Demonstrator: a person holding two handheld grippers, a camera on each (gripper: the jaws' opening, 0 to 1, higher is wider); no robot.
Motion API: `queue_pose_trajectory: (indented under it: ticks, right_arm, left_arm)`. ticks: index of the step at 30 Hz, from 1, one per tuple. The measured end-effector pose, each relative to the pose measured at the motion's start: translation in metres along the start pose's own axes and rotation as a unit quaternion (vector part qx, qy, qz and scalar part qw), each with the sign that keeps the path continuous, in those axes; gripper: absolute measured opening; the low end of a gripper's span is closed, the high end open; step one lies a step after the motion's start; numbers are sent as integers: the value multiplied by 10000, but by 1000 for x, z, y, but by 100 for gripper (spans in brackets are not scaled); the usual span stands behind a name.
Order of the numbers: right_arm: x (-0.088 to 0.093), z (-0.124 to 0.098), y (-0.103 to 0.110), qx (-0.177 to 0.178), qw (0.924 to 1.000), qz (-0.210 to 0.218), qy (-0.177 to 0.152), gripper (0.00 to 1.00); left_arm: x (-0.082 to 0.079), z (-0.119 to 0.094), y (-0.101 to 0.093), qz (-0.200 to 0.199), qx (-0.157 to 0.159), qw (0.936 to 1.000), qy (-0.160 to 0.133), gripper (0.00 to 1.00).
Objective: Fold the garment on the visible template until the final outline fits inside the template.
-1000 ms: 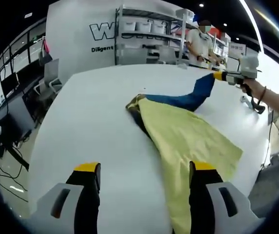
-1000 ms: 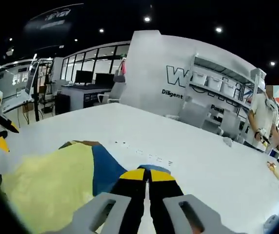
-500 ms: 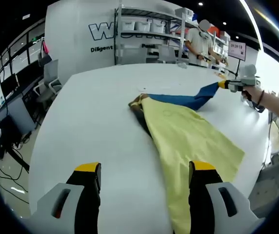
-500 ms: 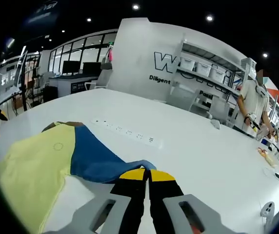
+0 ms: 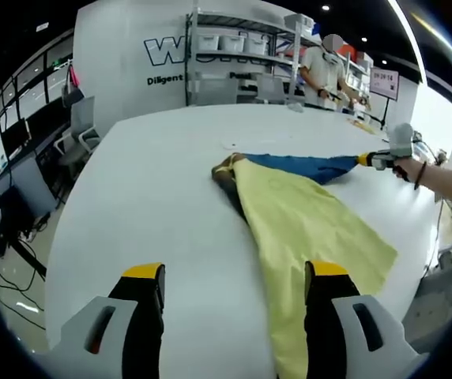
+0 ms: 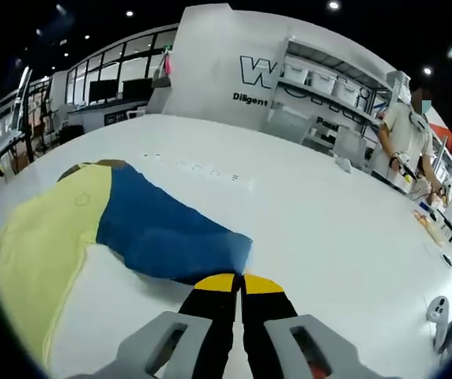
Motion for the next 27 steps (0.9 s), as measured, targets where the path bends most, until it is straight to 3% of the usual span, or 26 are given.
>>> queue_pose_trajectory:
  ticks: [3, 7, 11, 17, 22, 27]
  right_arm:
    - [8, 1, -2, 58, 9998, 22, 172, 0]
    - [6, -3, 2, -178, 9990, 409, 104, 1]
    - [-4, -10, 7, -311, 9981, 523, -135, 14]
    - [-16, -22, 20, -569, 9953, 754, -206, 35]
    - [-24, -34, 36, -847, 9933, 766, -188, 46]
    - [-25, -37, 47, -934, 9945, 456, -129, 41]
  left_arm:
    - [-1, 0, 0, -11, 7, 10000, -14, 71]
    - [-3, 1, 1, -9, 17, 10000, -23, 70]
    - [-9, 3, 6, -20, 11, 9999, -131, 68]
    - [-19, 7, 10, -63, -14, 9997, -232, 67]
    - [-25, 10, 13, -65, -18, 9995, -314, 67]
    - [-30, 15, 18, -87, -70, 9994, -327, 65]
Point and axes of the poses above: the point that each gripper's makers call its tool centre point, and the gripper's own axes: z roughly forward along the fingers, y roughly to its left, x roughly out of its underside, the point moved 10 cm from there along -z, roughly backward along the fingers, and after that the axes turned 12 degrees about z, right-handed, at the moved point
